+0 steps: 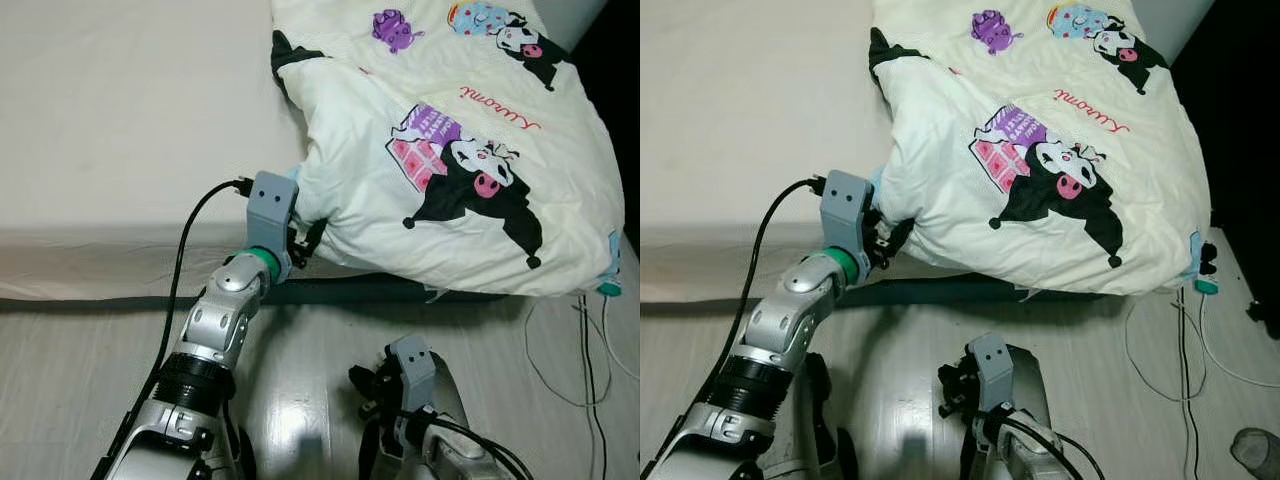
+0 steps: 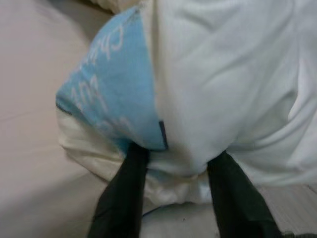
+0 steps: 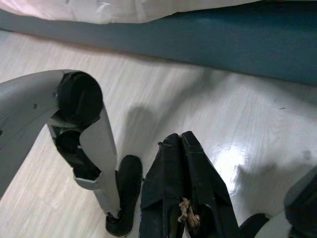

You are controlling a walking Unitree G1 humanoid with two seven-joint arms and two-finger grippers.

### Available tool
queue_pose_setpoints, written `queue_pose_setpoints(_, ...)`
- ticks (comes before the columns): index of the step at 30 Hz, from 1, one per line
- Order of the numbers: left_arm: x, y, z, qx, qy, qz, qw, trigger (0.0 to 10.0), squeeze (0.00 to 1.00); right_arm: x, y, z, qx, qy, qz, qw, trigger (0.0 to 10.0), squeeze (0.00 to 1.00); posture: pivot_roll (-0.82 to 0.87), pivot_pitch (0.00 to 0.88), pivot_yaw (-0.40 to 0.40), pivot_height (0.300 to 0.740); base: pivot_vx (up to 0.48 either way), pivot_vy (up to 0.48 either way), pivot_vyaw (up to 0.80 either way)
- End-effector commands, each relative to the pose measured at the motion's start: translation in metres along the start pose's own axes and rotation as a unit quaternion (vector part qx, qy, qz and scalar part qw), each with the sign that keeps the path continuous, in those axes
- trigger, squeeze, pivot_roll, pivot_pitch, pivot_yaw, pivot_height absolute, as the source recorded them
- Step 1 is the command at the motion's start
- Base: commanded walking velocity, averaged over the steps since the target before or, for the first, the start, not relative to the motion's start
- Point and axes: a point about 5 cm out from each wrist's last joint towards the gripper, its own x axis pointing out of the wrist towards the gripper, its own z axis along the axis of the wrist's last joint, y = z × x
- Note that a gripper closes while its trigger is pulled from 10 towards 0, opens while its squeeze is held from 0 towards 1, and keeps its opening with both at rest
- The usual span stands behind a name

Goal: Clean up the room

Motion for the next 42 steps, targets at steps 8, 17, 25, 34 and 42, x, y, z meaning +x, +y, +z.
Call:
queue_pose_setpoints(8,0.0,-0.002,-0.005,-0.03,-0.02,0.003,0.999,0.0,0.0,-0.014,-0.017,-0.013,0.02,0.025,-0.048,0.998,10.0,0.0,0.06,0.256,0.034,0.52,0.0,0.0,0.0)
queue_pose_setpoints(17,-0.002,-0.002,0.004,-0.032,-0.049,-0.009,0.998,0.0,0.0,-0.016,-0.019,-0.014,0.02,0.023,-0.058,0.998,10.0,0.0,0.06,0.252,0.036,0.52,0.0,0.0,0.0)
queue_pose_setpoints(25,-0.055,0.048,-0.005,0.128,0.003,-0.049,0.991,0.0,0.0,-0.019,-0.027,-0.012,0.017,0.021,-0.07,0.997,10.0,0.0,0.08,0.253,0.042,0.52,0.0,0.0,0.0)
queue_pose_setpoints(34,-0.103,0.063,-0.027,0.173,0.087,-0.113,0.974,0.0,0.0,-0.013,-0.027,-0.01,0.014,0.024,-0.062,0.998,10.0,0.0,0.1,0.249,0.033,0.52,0.0,0.0,0.0)
queue_pose_setpoints(42,-0.104,0.002,-0.081,0.096,0.186,-0.245,0.947,0.0,0.0,-0.011,-0.029,-0.005,0.005,0.022,-0.057,0.998,10.0,0.0,0.07,0.238,0.022,0.52,0.0,0.0,0.0)
